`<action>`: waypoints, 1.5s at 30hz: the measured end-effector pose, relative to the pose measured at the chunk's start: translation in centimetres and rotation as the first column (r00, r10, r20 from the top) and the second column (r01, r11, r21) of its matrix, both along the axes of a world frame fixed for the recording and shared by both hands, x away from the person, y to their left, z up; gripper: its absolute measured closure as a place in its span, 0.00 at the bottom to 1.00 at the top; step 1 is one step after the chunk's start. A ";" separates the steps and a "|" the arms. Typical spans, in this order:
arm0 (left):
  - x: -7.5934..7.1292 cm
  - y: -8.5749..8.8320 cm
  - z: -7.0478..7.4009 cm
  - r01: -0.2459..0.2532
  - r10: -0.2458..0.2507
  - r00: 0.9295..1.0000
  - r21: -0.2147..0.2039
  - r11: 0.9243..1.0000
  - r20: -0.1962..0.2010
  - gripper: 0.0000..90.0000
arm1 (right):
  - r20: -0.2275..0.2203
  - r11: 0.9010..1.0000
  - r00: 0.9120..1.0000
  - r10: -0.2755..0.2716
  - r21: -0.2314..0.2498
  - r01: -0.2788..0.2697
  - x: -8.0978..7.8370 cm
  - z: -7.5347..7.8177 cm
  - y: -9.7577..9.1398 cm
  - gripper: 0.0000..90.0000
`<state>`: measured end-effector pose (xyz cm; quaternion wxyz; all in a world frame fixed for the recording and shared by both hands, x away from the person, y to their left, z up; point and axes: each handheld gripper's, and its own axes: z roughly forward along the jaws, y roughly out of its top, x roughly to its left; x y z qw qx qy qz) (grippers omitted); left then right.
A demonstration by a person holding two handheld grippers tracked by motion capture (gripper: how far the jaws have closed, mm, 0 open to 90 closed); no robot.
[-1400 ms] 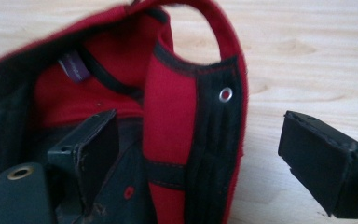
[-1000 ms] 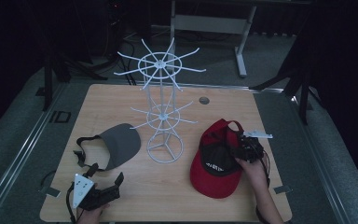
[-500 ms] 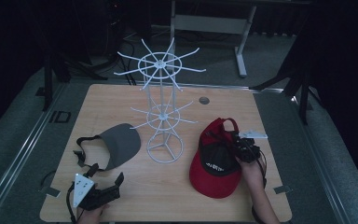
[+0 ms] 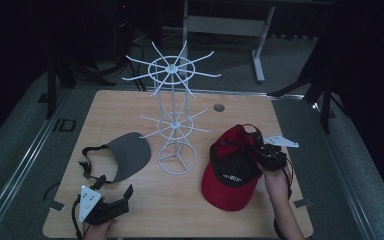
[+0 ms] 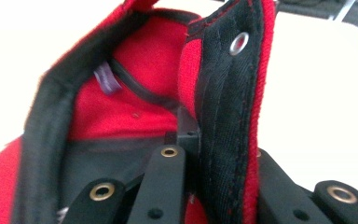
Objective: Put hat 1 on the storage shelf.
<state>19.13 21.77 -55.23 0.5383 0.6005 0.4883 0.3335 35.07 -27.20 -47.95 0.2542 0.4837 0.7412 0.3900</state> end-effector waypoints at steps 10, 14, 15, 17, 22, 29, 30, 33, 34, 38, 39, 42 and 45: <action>0.0 -0.1 0.0 0.002 -0.002 1.000 0.014 1.000 -0.004 0.03 | 0.097 0.999 0.995 0.019 0.043 -0.024 -1.5 3.9 0.1 0.96; 0.1 -0.1 0.1 -0.038 0.038 0.999 0.026 0.999 -0.033 0.03 | 0.153 0.997 0.988 0.034 0.070 -0.045 -2.5 6.2 0.1 0.96; 0.1 -0.1 0.1 -0.067 0.068 0.997 0.040 0.997 -0.038 0.03 | 0.166 0.996 0.985 0.038 0.077 -0.051 -2.8 6.7 0.1 0.96; 0.1 0.0 0.2 -0.082 0.083 0.996 0.035 0.996 -0.037 0.03 | 0.189 0.995 0.981 0.039 0.082 -0.055 -3.2 7.7 0.1 0.96; 0.1 -0.1 0.9 -0.088 0.088 0.994 0.008 0.996 -0.061 0.03 | 0.238 0.994 0.970 0.043 0.090 -0.066 -4.1 9.7 -0.1 0.96; -0.7 -1.8 2.4 0.047 -0.044 0.998 0.045 0.998 -0.055 0.03 | 0.270 0.995 0.962 0.036 0.084 -0.061 -4.6 11.1 -0.7 0.96; -0.7 -2.1 2.7 0.054 -0.052 0.997 0.044 0.998 -0.055 0.03 | 0.277 0.995 0.960 0.033 0.080 -0.057 -4.7 11.3 -0.8 0.96; -0.7 -2.6 3.6 0.086 -0.084 0.995 0.035 0.996 -0.052 0.03 | 0.288 0.995 0.957 0.024 0.083 -0.050 -5.0 11.8 -1.1 0.96; -0.7 -2.7 3.9 0.094 -0.093 0.994 0.030 0.995 -0.052 0.03 | 0.288 0.995 0.957 0.024 0.083 -0.050 -5.0 12.0 -1.1 0.96; -0.6 -3.3 5.3 0.136 -0.135 0.989 0.008 0.991 -0.057 0.03 | 0.297 0.995 0.954 0.027 0.084 -0.055 -5.4 12.5 -1.2 0.96; -0.6 -3.4 5.7 0.151 -0.150 0.987 0.007 0.989 -0.059 0.03 | 0.300 0.994 0.954 0.031 0.088 -0.060 -5.5 12.7 -1.2 0.96; -0.8 -4.1 6.9 0.177 -0.176 0.984 0.030 0.984 -0.038 0.03 | 0.303 0.992 0.952 0.038 0.106 -0.073 -5.8 13.0 -1.2 0.96; -0.7 -4.7 8.2 0.210 -0.210 0.978 0.039 0.977 -0.021 0.03 | 0.303 0.991 0.952 0.041 0.112 -0.078 -5.9 13.1 -1.1 0.96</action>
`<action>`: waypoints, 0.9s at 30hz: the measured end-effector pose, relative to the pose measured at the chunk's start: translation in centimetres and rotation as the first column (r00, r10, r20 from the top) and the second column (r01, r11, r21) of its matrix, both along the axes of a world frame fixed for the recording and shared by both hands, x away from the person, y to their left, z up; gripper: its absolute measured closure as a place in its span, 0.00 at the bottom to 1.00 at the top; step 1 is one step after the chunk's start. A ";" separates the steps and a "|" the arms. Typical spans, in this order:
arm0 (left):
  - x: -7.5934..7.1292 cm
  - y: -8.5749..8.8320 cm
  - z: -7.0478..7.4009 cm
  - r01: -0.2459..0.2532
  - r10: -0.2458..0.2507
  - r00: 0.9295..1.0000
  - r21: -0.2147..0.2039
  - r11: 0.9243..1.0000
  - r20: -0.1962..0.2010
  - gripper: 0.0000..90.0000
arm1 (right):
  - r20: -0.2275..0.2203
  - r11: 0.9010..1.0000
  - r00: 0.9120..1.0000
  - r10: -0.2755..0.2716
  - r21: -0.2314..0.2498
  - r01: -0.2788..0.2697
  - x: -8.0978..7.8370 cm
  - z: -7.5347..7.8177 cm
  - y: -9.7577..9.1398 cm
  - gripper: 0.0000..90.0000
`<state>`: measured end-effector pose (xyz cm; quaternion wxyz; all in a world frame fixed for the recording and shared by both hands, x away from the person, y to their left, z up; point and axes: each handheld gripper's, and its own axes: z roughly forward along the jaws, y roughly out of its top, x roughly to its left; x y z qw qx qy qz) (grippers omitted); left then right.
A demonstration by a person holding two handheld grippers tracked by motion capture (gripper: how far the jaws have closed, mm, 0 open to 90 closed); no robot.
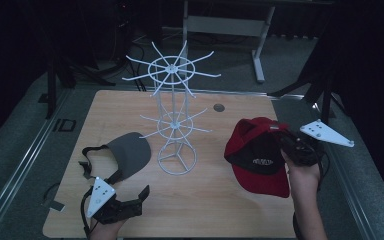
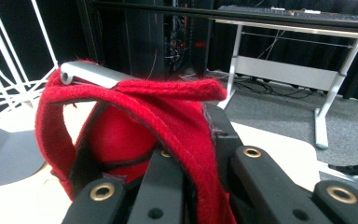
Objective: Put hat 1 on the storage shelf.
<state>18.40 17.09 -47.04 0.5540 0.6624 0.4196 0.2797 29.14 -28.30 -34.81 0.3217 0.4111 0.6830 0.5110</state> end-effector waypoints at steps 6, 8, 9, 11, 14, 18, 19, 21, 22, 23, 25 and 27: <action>0.4 -1.3 2.1 0.078 -0.078 0.996 0.000 0.997 0.034 0.05 | 0.008 1.000 1.000 0.006 0.026 -0.007 -0.3 0.3 0.0 0.96; 0.6 -1.7 2.8 0.099 -0.100 0.993 0.019 0.995 0.054 0.05 | 0.011 1.000 1.000 0.004 0.022 -0.004 -0.3 0.5 -0.1 0.96; 0.7 -2.0 3.1 0.114 -0.115 0.991 0.022 0.993 0.063 0.05 | 0.013 1.000 1.000 0.001 0.020 -0.001 -0.4 0.6 -0.1 0.96; 0.9 -2.5 3.9 0.127 -0.129 0.988 0.031 0.991 0.079 0.06 | 0.015 1.000 1.000 0.000 0.024 0.000 -0.4 0.7 -0.2 0.96; 1.2 -3.4 5.1 0.155 -0.159 0.982 0.045 0.987 0.100 0.06 | 0.020 1.000 1.000 -0.001 0.024 0.000 -0.5 1.0 -0.3 0.96; 1.5 -4.7 7.0 0.208 -0.212 0.969 0.046 0.977 0.126 0.06 | 0.025 1.000 1.000 0.004 0.029 -0.004 -0.6 1.4 -0.3 0.96; 1.6 -5.0 7.4 0.216 -0.220 0.966 0.047 0.975 0.132 0.06 | 0.028 0.999 1.000 0.009 0.031 -0.009 -0.7 1.6 -0.1 0.96; 1.8 -5.7 8.2 0.246 -0.250 0.958 0.044 0.968 0.140 0.06 | 0.031 0.999 0.999 0.016 0.032 -0.017 -0.8 1.8 0.0 0.96; 1.9 -6.0 8.5 0.255 -0.259 0.955 0.050 0.966 0.144 0.06 | 0.033 0.999 0.999 0.019 0.032 -0.020 -0.9 2.0 0.1 0.96; 2.0 -6.3 8.8 0.269 -0.274 0.951 0.052 0.962 0.145 0.06 | 0.035 0.999 0.999 0.020 0.030 -0.021 -0.9 2.0 0.1 0.96; 2.2 -7.1 9.4 0.284 -0.291 0.945 0.066 0.957 0.150 0.06 | 0.034 0.999 0.999 0.023 0.033 -0.024 -1.0 2.2 0.2 0.96; 2.5 -7.9 9.8 0.300 -0.308 0.940 0.073 0.951 0.149 0.06 | 0.034 0.999 0.999 0.026 0.035 -0.027 -1.0 2.2 0.3 0.96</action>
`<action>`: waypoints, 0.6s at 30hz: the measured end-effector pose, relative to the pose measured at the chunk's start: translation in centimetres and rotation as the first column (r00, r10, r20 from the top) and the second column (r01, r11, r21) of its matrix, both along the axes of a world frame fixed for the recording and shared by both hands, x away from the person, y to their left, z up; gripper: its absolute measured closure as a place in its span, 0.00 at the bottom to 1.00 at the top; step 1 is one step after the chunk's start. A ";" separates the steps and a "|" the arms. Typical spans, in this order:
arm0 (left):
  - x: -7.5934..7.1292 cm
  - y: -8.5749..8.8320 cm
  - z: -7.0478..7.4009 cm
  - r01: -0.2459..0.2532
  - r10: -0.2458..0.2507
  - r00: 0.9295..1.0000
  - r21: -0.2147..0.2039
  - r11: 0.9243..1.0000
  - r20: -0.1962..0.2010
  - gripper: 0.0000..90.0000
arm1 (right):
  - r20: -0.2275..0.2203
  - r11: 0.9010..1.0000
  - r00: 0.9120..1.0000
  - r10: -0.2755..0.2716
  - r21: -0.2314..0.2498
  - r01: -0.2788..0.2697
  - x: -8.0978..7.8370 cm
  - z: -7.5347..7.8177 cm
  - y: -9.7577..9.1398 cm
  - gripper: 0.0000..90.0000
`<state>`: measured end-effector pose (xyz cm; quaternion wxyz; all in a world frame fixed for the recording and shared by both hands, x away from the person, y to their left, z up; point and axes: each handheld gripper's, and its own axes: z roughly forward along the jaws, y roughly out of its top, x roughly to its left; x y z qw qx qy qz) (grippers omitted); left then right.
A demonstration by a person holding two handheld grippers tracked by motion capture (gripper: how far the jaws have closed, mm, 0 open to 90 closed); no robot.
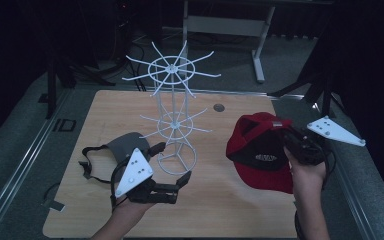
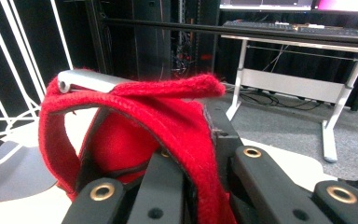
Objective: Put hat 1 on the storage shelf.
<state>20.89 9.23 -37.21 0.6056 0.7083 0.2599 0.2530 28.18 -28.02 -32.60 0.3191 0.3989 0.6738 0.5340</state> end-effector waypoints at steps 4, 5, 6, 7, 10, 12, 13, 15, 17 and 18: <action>0.6 -1.5 0.6 0.030 -0.030 1.000 0.026 0.999 -0.003 0.06 | 0.000 1.000 1.000 0.005 0.004 -0.005 -0.1 0.1 0.1 0.96; 0.7 -1.8 0.7 0.035 -0.035 0.999 0.027 0.999 -0.002 0.06 | 0.000 1.000 1.000 0.006 0.005 -0.006 -0.2 0.2 0.1 0.96; 0.9 -2.2 0.8 0.038 -0.038 0.999 0.030 0.999 0.001 0.06 | 0.002 1.000 1.000 0.006 0.003 -0.006 -0.2 0.3 0.2 0.96; 1.1 -2.7 1.0 0.048 -0.048 0.999 0.031 0.998 0.002 0.06 | 0.002 1.000 1.000 0.009 0.004 -0.009 -0.2 0.4 0.2 0.96; 1.5 -4.0 1.2 0.064 -0.065 0.998 0.042 0.997 0.010 0.07 | 0.006 1.000 1.000 0.014 0.008 -0.014 -0.4 0.6 0.3 0.96; 1.9 -5.1 1.2 0.075 -0.076 0.997 0.047 0.996 0.010 0.07 | 0.008 1.000 1.000 0.018 0.012 -0.018 -0.5 0.7 0.3 0.96; 2.1 -5.6 1.2 0.083 -0.084 0.996 0.053 0.995 0.008 0.07 | 0.009 1.000 1.000 0.019 0.012 -0.019 -0.5 0.8 0.3 0.96; 2.5 -6.5 1.1 0.094 -0.094 0.996 0.063 0.994 0.007 0.07 | 0.010 1.000 1.000 0.025 0.018 -0.025 -0.6 0.9 0.3 0.96; 2.9 -7.4 0.9 0.093 -0.094 0.996 0.072 0.993 0.005 0.07 | 0.012 0.999 0.999 0.030 0.016 -0.030 -0.7 0.9 0.4 0.96; 3.1 -7.8 0.8 0.092 -0.093 0.996 0.077 0.993 0.004 0.07 | 0.012 0.999 0.999 0.033 0.018 -0.033 -0.7 1.0 0.4 0.96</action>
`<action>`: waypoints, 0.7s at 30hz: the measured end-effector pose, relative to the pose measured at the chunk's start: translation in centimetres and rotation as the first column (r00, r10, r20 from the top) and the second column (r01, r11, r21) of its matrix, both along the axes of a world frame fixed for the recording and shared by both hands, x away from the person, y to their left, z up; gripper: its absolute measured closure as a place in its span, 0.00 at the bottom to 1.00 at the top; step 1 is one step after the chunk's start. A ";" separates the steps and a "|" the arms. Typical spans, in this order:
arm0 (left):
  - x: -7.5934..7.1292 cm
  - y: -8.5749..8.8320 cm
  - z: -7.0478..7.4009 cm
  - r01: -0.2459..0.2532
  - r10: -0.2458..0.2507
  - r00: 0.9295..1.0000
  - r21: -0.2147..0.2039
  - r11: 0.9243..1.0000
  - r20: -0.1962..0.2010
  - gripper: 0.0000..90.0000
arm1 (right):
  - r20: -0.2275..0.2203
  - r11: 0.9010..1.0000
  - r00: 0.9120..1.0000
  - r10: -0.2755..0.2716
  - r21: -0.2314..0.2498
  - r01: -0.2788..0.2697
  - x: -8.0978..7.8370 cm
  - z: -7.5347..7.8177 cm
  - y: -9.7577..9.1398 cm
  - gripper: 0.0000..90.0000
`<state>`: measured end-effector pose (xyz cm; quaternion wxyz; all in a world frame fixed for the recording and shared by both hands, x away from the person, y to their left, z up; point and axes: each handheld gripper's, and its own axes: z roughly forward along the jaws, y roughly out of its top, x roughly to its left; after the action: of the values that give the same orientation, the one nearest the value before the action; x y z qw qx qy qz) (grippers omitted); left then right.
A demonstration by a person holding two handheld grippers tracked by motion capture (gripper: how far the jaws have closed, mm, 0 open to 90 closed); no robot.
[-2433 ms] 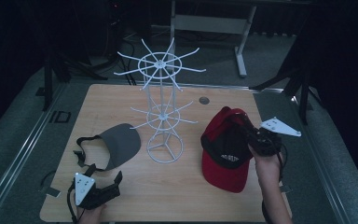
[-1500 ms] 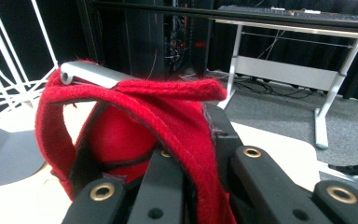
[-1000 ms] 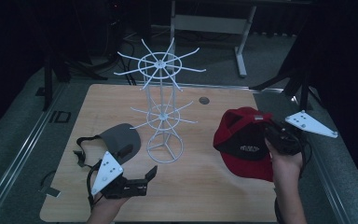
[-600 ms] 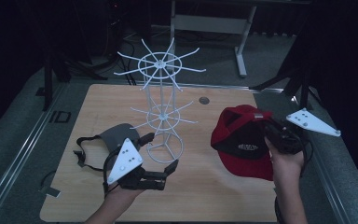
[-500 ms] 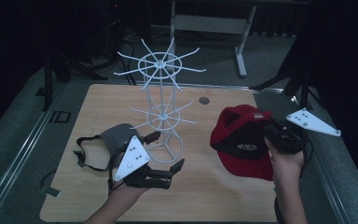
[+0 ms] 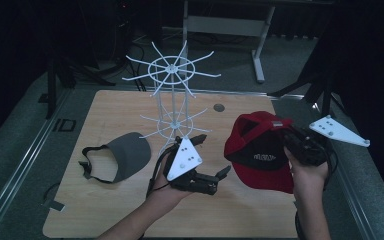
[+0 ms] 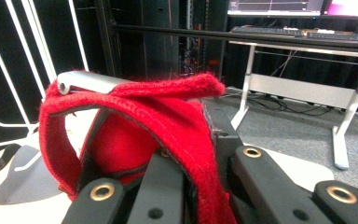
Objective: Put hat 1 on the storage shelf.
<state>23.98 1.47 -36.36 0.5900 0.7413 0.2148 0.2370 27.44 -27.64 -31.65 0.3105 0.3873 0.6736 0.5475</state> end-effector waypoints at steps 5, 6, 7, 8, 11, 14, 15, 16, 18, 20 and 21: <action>0.4 -1.6 -0.4 -0.027 0.027 0.999 0.019 0.999 -0.019 0.07 | 0.013 1.000 1.000 0.012 0.008 -0.012 -0.4 0.1 0.0 0.96; 0.5 -1.9 -0.5 -0.019 0.020 1.000 0.012 1.000 -0.024 0.07 | 0.013 1.000 1.000 0.015 0.012 -0.015 -0.6 0.1 0.0 0.96; 0.7 -2.3 -0.6 -0.028 0.028 0.999 0.022 0.999 -0.020 0.07 | 0.015 1.000 1.000 0.020 0.014 -0.021 -0.6 0.1 0.0 0.96; 0.8 -2.5 -0.6 -0.032 0.032 0.999 0.025 0.999 -0.016 0.07 | 0.014 0.999 1.000 0.026 0.018 -0.027 -0.8 0.1 0.0 0.96; 1.7 -3.2 -0.6 -0.034 0.034 0.999 0.022 0.999 -0.025 0.07 | 0.016 0.999 0.999 0.039 0.018 -0.040 -1.2 0.2 0.1 0.96; 2.3 -3.8 -0.6 -0.031 0.032 0.999 0.039 0.999 -0.025 0.07 | 0.019 0.998 0.998 0.053 0.020 -0.053 -1.5 0.2 0.1 0.96; 2.5 -3.9 -0.6 -0.032 0.033 0.999 0.040 0.999 -0.027 0.08 | 0.019 0.998 0.998 0.058 0.022 -0.058 -1.6 0.3 0.1 0.96; 2.7 -4.1 -0.6 -0.035 0.036 0.999 0.042 0.999 -0.031 0.08 | 0.020 0.998 0.998 0.060 0.023 -0.060 -1.8 0.3 0.1 0.96; 2.9 -4.3 -0.7 -0.046 0.047 0.998 0.047 0.998 -0.034 0.12 | 0.021 0.997 0.997 0.069 0.028 -0.069 -1.9 0.3 0.1 0.96; 3.2 -4.4 -0.8 -0.047 0.049 0.997 0.048 0.998 -0.051 0.18 | 0.023 0.997 0.997 0.074 0.028 -0.075 -2.1 0.3 0.2 0.96; 3.2 -4.5 -0.8 -0.068 0.070 0.996 0.049 0.996 -0.056 0.18 | 0.026 0.997 0.997 0.077 0.029 -0.078 -2.2 0.3 0.2 0.96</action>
<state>27.18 -3.04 -37.20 0.5574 0.7537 0.2515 0.2409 25.25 -27.48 -31.38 0.2916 0.3586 0.6758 0.5742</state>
